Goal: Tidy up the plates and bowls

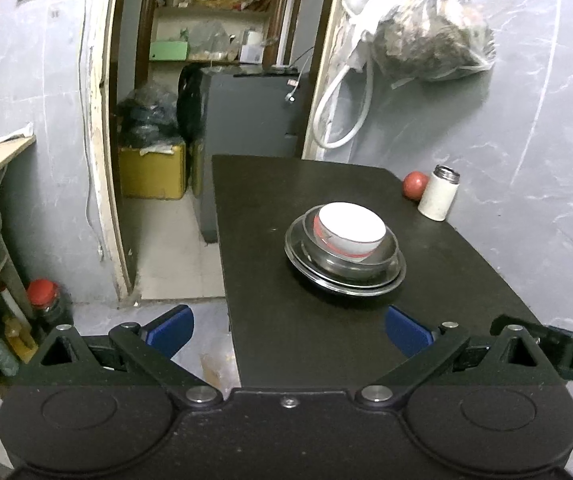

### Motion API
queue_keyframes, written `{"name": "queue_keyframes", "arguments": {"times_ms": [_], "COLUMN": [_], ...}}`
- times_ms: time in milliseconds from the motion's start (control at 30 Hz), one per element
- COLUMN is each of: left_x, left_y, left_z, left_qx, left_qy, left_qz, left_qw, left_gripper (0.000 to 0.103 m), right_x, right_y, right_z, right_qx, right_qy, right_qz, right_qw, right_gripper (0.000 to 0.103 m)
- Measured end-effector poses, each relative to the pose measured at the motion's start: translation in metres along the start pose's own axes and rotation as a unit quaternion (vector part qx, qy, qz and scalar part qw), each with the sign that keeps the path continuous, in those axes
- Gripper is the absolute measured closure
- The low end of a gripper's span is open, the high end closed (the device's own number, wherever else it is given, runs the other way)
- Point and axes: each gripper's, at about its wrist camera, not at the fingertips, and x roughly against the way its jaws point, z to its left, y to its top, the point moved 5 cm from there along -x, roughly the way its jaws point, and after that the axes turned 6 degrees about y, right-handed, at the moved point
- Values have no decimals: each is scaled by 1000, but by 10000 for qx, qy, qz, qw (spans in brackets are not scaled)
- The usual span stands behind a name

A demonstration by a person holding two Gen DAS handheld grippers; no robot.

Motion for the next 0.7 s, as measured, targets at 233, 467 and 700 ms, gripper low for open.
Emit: {"name": "queue_keyframes", "arguments": {"times_ms": [233, 467, 700], "left_x": [17, 22, 23], "left_y": [-18, -29, -34], "left_z": [1, 10, 11], "left_qx": [-220, -189, -248], "left_qy": [-181, -217, -245], "left_qz": [-65, 10, 47], "left_qw": [9996, 9996, 9994], "left_gripper": [1, 1, 1], "right_x": [23, 31, 31], "right_y": [-18, -31, -37], "right_z": [1, 5, 5], "right_qx": [-75, -3, -14], "right_qy": [-163, -241, -300], "right_qz": [-90, -1, 104], "right_qw": [9998, 9997, 9995], "right_gripper": [0, 0, 0]}}
